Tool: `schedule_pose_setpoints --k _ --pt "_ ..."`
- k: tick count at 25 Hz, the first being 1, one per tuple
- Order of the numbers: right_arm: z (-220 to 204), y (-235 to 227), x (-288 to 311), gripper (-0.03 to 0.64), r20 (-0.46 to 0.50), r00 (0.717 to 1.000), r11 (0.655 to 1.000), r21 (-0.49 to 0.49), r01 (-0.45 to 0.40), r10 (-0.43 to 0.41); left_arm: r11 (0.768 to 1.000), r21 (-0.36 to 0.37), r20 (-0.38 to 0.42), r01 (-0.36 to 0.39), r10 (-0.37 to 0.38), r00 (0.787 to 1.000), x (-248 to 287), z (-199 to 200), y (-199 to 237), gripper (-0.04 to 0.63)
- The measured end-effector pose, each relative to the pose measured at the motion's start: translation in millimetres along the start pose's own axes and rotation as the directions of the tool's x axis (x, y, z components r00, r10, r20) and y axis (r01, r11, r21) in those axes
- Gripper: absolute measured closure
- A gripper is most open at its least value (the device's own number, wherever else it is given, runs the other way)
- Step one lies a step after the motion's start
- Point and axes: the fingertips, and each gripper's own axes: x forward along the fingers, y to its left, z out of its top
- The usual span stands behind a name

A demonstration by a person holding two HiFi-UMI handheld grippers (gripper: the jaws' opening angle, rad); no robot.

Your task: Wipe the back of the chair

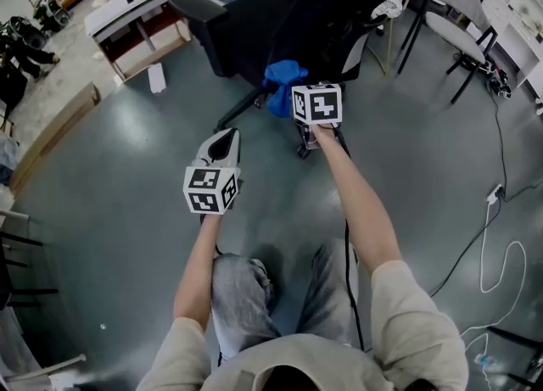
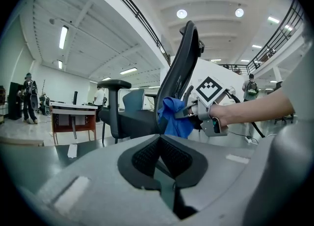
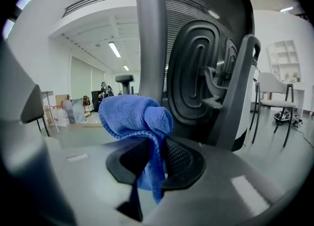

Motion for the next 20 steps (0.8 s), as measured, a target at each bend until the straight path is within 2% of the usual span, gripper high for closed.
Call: schedule_pose_setpoints --k 9,14,20 --pt "-77 4 4 0.546 -0.140 0.990 1.000 0.014 -0.004 0.005 1.000 0.011 -0.003 -0.004 0.004 1.000 -6 6 -4 0.591" --pt "-66 -2 -17 0.546 -0.057 0.998 1.000 0.030 0.000 0.001 1.000 0.026 0.003 -0.013 0.013 1.000 -9 15 -6 0.591" --pt "-17 -1 -41 0.546 0.063 0.998 0.999 0.015 -0.028 0.027 1.000 0.027 0.003 -0.015 0.015 1.000 -9 17 -10 0.591"
